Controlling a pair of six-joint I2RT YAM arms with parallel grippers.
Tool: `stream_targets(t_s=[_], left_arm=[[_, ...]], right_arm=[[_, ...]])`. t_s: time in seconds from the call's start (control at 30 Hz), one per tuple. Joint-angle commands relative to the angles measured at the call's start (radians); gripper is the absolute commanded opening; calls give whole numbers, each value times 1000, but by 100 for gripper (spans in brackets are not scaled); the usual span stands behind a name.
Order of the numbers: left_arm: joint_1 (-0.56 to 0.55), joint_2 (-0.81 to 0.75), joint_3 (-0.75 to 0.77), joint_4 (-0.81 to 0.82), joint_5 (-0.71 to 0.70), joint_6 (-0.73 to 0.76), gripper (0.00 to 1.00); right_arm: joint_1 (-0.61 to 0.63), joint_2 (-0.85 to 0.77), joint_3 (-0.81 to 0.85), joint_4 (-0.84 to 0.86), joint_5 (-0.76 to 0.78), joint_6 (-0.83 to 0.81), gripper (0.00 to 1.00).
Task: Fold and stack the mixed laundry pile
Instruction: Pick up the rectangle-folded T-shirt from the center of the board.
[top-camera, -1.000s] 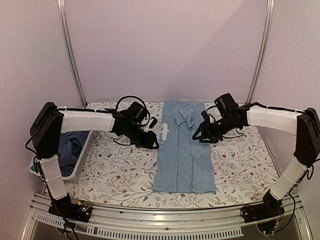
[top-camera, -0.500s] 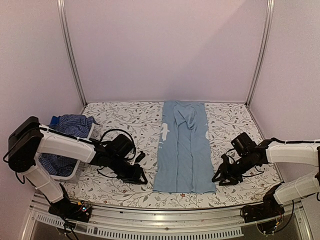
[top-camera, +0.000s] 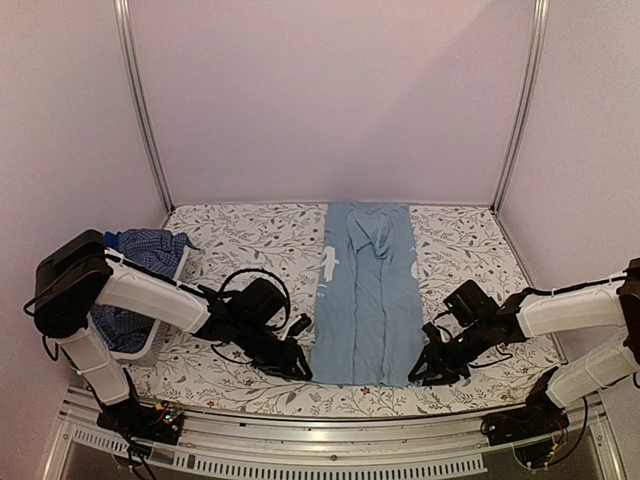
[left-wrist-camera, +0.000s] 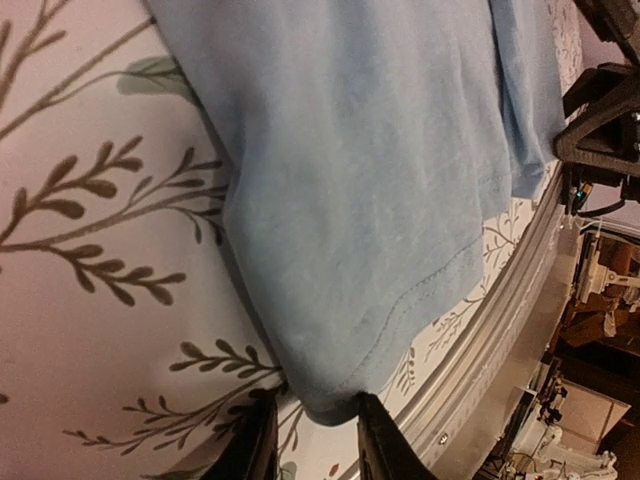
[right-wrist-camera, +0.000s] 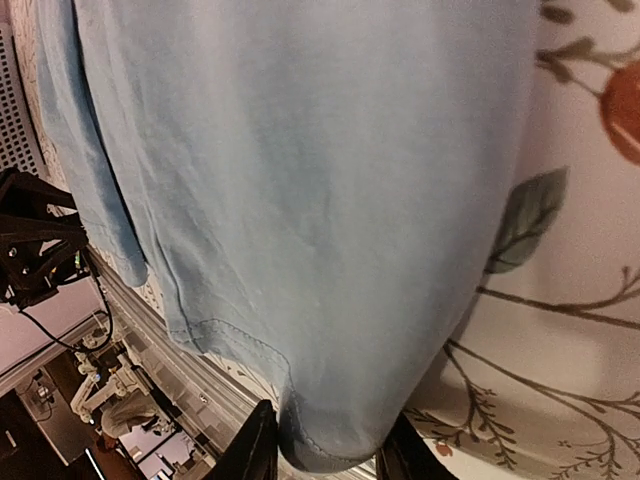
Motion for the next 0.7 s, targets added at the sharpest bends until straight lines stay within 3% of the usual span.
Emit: stream_targets(t_s=[0.0,0.07,0.23,0.3,0.47,0.67], left_arm=[[-33,45,21,13,-6,13,27],[-39,56,31,15,-6,18,23],[-53,30,35,-19,-16,31,0],[-64,8,37,-49,-7,40,0],[-105,-78,39,-131,-22,59,0],[-99,-74,112,-179,-44,106,0]], right_arm=[[62,72,-9,8,63,43,30],[66,76,1,4,70,49,26],[95,56,29,-32,79,57,6],[131,44,37,-43,78,68,1],[251,-12,75,-83,81,152,0],[237,-42,172,-166,147,121,0]])
